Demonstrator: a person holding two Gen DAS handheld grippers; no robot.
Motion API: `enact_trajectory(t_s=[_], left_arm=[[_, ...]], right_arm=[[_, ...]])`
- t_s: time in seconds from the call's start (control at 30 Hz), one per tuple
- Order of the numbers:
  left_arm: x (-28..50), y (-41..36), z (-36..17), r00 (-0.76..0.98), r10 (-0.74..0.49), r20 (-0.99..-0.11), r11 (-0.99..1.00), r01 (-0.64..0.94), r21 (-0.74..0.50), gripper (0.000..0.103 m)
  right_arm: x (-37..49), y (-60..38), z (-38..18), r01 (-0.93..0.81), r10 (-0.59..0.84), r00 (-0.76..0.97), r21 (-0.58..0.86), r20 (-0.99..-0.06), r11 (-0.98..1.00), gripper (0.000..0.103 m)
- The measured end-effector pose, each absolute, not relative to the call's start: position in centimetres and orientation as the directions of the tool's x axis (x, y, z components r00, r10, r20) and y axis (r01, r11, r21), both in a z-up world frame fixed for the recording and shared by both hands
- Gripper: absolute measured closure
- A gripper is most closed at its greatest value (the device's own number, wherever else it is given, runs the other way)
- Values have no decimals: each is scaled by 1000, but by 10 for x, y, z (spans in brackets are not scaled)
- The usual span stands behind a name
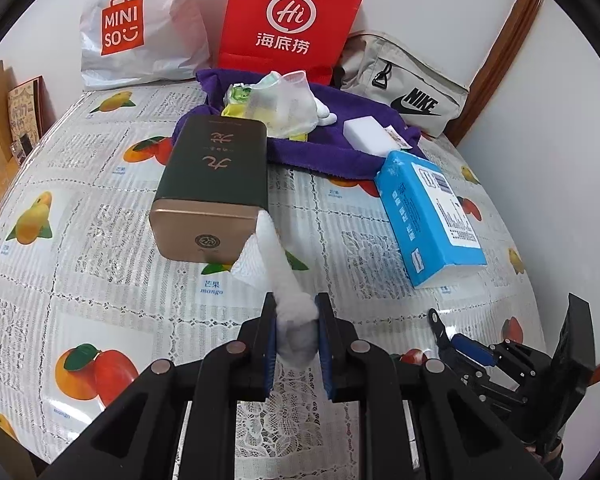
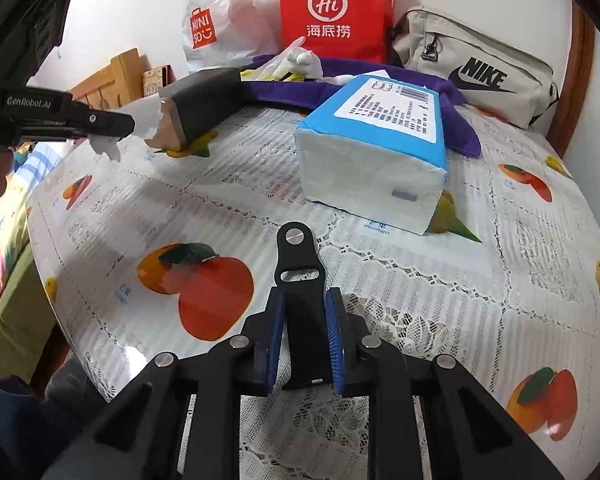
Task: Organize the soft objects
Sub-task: 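Carry the white cloth and the black strap toward the purple towel with both grippers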
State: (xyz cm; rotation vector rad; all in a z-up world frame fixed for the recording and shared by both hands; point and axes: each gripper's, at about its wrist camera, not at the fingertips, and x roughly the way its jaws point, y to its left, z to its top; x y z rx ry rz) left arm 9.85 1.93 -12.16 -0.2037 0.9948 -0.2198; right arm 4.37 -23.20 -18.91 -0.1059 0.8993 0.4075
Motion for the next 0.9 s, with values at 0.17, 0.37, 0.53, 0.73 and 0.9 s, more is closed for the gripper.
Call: enact_trajectory(t_s=[0.17, 0.37, 0.53, 0.73, 0.9], left_arm=[[100, 24, -111, 543, -275, -793, 958, 86, -273, 86], [103, 31, -98, 567, -273, -777, 958, 89, -272, 86], [110, 36, -88, 585, -264, -767, 960, 83, -267, 86], [125, 40, -82, 597, -246, -764, 965, 79, -249, 86], [142, 42, -80, 601, -233, -764, 969, 81, -232, 86]], right_arm=[[43, -233, -173, -368, 315, 573, 106, -756, 924, 83], [45, -231, -150, -368, 315, 597, 98, -738, 925, 83], [50, -228, -127, -389, 341, 619, 102, -707, 916, 83], [68, -227, -106, -394, 347, 648, 91, -678, 915, 83], [94, -231, -97, -373, 330, 671, 82, -664, 924, 83]])
